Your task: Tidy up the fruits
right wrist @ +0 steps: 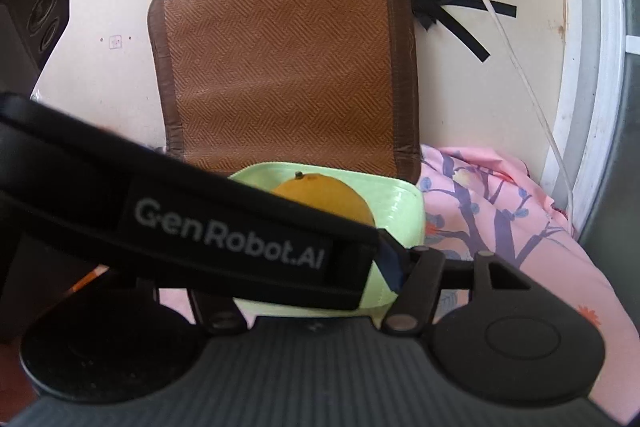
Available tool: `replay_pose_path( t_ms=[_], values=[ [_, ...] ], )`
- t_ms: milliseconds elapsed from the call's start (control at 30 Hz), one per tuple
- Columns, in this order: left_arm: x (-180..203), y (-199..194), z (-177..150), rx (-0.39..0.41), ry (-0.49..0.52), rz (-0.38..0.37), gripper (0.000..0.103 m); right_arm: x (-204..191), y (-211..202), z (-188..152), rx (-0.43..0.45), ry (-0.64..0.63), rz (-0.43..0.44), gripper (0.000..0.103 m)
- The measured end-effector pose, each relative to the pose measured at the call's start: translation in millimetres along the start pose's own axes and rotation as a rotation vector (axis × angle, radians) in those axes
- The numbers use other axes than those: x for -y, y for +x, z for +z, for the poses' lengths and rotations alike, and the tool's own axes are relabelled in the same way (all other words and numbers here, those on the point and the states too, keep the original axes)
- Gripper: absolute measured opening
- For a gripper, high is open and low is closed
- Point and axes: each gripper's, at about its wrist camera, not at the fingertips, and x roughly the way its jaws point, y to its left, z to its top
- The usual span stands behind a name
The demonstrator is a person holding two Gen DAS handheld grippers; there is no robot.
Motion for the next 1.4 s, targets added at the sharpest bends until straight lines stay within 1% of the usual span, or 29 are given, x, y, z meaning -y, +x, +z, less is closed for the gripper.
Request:
replay_pose_path(
  t_ms=[100, 133, 167, 233, 333, 400, 467, 533, 567, 633, 667, 733, 767, 833, 900, 933, 967, 1000, 1033, 1133, 1267, 1333, 1367, 1400],
  values=[
    [-1, 16, -5, -0.038, -0.015, 0.013, 0.067, 5, -1, -6, 0.022, 0.019, -0.004, 0.068],
    [-6, 27, -7, -0.075, -0.022, 0.018, 0.067, 5, -2, -7, 0.028, 0.02, -0.011, 0.068],
    [-7, 27, -7, -0.074, -0.03, 0.018, 0.067, 5, -3, -7, 0.036, 0.015, -0.017, 0.067],
    [-8, 30, -6, -0.084, -0.032, 0.022, 0.071, 4, -6, -10, 0.05, 0.002, -0.022, 0.067],
    [-4, 22, -9, -0.073, -0.029, 0.049, 0.072, 9, -11, -12, 0.077, 0.02, 0.005, 0.068],
    [0, 3, -13, -0.03, -0.025, 0.055, 0.072, 14, -21, -13, 0.125, 0.044, 0.034, 0.068],
    [-2, -30, -19, 0.036, -0.018, 0.052, 0.072, 16, -34, -15, 0.178, 0.061, 0.046, 0.068],
    [-10, -74, -32, 0.106, -0.02, 0.068, 0.078, 18, -45, -17, 0.204, 0.088, 0.062, 0.067],
    [-16, -94, -39, 0.132, -0.024, 0.082, 0.08, 18, -50, -19, 0.204, 0.107, 0.079, 0.066],
    [-32, -136, -54, 0.162, -0.032, 0.144, 0.08, 16, -55, -22, 0.189, 0.139, 0.124, 0.05],
    [-40, -152, -63, 0.17, -0.034, 0.191, 0.081, 12, -58, -24, 0.179, 0.144, 0.145, 0.047],
    [-62, -180, -86, 0.155, -0.034, 0.317, 0.081, -1, -64, -29, 0.15, 0.144, 0.196, 0.037],
    [-75, -190, -95, 0.139, -0.048, 0.362, 0.081, -11, -67, -32, 0.128, 0.139, 0.233, 0.036],
    [-97, -207, -114, 0.132, -0.078, 0.433, 0.081, -32, -66, -35, 0.083, 0.12, 0.297, 0.026],
    [-121, -222, -127, 0.158, -0.121, 0.491, 0.081, -56, -66, -39, 0.041, 0.105, 0.343, 0.026],
    [-139, -224, -128, 0.159, -0.155, 0.501, 0.08, -67, -64, -40, 0.026, 0.096, 0.363, 0.025],
    [-148, -225, -130, 0.15, -0.181, 0.517, 0.079, -80, -63, -40, 0.013, 0.081, 0.373, 0.025],
    [-157, -223, -135, 0.141, -0.207, 0.527, 0.079, -90, -60, -39, 0.003, 0.063, 0.371, 0.025],
    [-166, -221, -135, 0.144, -0.208, 0.53, 0.079, -100, -57, -36, -0.005, 0.047, 0.367, 0.026],
    [-184, -208, -136, 0.131, -0.185, 0.537, 0.079, -120, -54, -31, -0.005, 0.004, 0.355, 0.027],
    [-198, -187, -130, 0.124, -0.135, 0.496, 0.079, -131, -47, -27, -0.012, -0.035, 0.314, 0.028],
    [-201, -177, -128, 0.121, -0.127, 0.479, 0.078, -134, -40, -27, -0.022, -0.059, 0.272, 0.031],
    [-202, -172, -128, 0.112, -0.128, 0.473, 0.076, -134, -37, -27, -0.028, -0.062, 0.257, 0.032],
    [-202, -168, -129, 0.105, -0.133, 0.471, 0.073, -132, -34, -28, -0.032, -0.058, 0.25, 0.033]
  ],
)
